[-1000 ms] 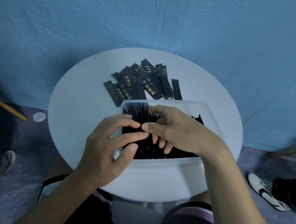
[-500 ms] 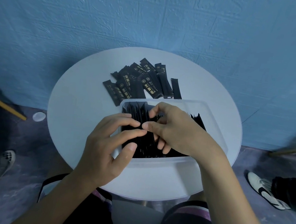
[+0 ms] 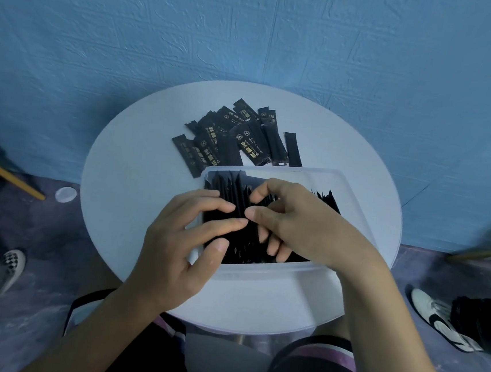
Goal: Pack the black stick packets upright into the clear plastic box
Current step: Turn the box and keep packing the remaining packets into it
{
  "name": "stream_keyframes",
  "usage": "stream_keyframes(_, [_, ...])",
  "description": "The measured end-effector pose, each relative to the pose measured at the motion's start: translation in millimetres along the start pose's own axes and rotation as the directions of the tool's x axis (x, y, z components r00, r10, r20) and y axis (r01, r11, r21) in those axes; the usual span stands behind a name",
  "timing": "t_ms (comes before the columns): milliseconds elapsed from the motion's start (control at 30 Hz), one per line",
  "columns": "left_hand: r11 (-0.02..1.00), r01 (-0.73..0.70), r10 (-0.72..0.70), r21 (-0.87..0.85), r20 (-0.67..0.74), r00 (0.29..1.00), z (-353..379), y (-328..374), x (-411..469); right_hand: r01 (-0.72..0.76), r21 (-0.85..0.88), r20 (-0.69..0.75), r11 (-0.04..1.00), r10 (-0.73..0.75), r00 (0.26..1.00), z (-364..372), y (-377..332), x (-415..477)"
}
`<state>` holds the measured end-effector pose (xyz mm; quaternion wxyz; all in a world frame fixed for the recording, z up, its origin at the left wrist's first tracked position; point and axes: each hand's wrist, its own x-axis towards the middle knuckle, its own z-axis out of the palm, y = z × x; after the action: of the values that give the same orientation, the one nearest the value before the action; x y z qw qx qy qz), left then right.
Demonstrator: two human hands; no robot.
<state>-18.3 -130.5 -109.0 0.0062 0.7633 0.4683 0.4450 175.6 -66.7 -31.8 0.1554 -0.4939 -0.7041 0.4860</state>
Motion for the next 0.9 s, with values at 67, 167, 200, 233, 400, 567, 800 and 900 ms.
stream_keyframes(67, [1.0,-0.008,0.008,0.0,0.007,1.0,0,0,1,-0.008,-0.004,-0.013,1.0,0.008,1.0,1,-1,1])
stream_keyframes(167, [1.0,-0.013,0.013,0.004,0.021,1.0,0,1,1,-0.019,-0.011,-0.025,1.0,0.018,1.0,3,-3,4])
stream_keyframes(200, [1.0,-0.013,0.013,0.003,0.025,1.0,0,1,2,-0.02,-0.016,-0.026,1.0,0.019,0.999,3,-4,5])
stream_keyframes(233, [1.0,-0.013,0.013,0.001,0.027,1.0,0,2,2,-0.02,-0.025,-0.027,0.999,0.019,0.999,3,-5,6])
stream_keyframes(400, [1.0,-0.009,0.009,-0.01,0.028,1.0,0,1,2,-0.038,-0.106,-0.025,0.994,0.035,0.999,3,-6,3])
stream_keyframes(567, [1.0,-0.011,0.011,-0.012,0.025,1.0,0,0,2,-0.048,-0.254,-0.071,0.966,0.031,0.997,4,-11,3])
stream_keyframes(800, [1.0,-0.005,0.005,-0.017,0.019,1.0,0,0,2,-0.034,-0.417,-0.175,0.908,-0.043,0.984,13,-14,15])
stream_keyframes(900, [1.0,0.004,-0.004,-0.019,0.027,1.0,0,0,1,-0.061,-0.306,-0.056,0.95,0.046,0.997,5,-13,7])
